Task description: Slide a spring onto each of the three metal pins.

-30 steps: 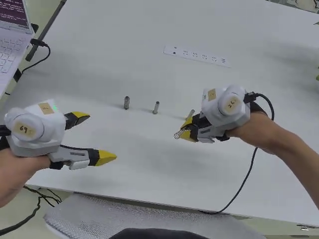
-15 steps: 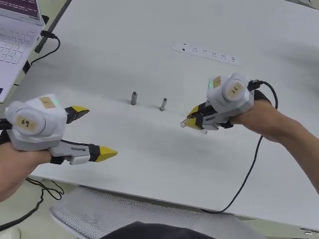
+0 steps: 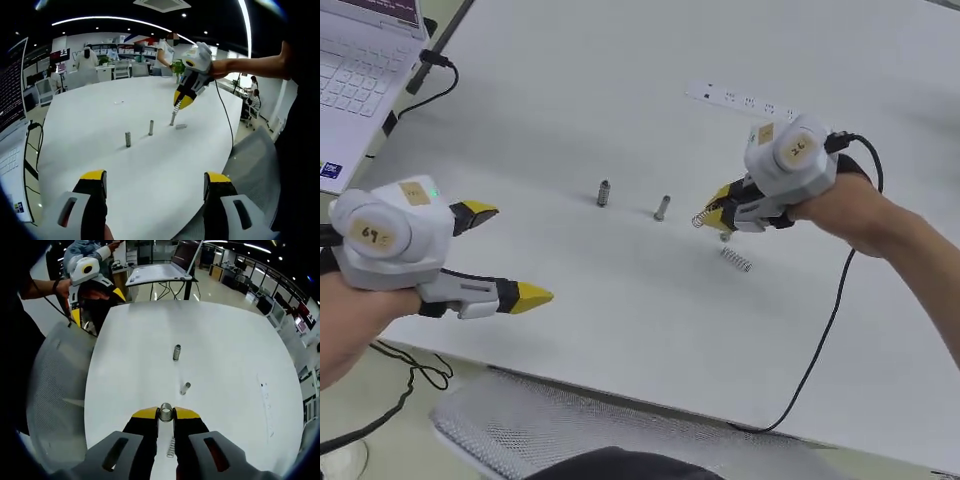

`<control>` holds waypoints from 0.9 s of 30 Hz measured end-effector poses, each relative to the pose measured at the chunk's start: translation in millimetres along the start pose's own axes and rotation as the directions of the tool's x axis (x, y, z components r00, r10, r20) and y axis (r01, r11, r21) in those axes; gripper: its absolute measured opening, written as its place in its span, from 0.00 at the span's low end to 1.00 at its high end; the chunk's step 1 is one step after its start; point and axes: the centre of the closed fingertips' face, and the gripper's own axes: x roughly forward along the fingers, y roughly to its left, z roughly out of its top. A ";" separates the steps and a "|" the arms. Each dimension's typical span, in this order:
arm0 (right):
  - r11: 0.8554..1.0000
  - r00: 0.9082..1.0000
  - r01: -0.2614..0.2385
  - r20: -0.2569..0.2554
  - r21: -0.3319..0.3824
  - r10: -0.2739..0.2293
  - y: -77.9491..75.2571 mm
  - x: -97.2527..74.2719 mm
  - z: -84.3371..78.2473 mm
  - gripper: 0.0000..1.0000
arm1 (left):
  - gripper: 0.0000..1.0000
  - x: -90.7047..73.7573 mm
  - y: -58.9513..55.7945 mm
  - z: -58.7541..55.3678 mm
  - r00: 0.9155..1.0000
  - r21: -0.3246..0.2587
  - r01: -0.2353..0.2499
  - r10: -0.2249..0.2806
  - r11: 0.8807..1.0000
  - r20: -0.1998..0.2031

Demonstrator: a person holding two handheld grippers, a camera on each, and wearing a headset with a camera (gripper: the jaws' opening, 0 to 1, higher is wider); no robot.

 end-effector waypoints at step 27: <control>1.000 1.000 -0.024 -0.021 -0.020 0.024 -36.4 37.0 15.1 0.09 | 0.75 -0.9 7.2 -6.1 1.000 -0.032 -0.012 0.012 0.999 -0.005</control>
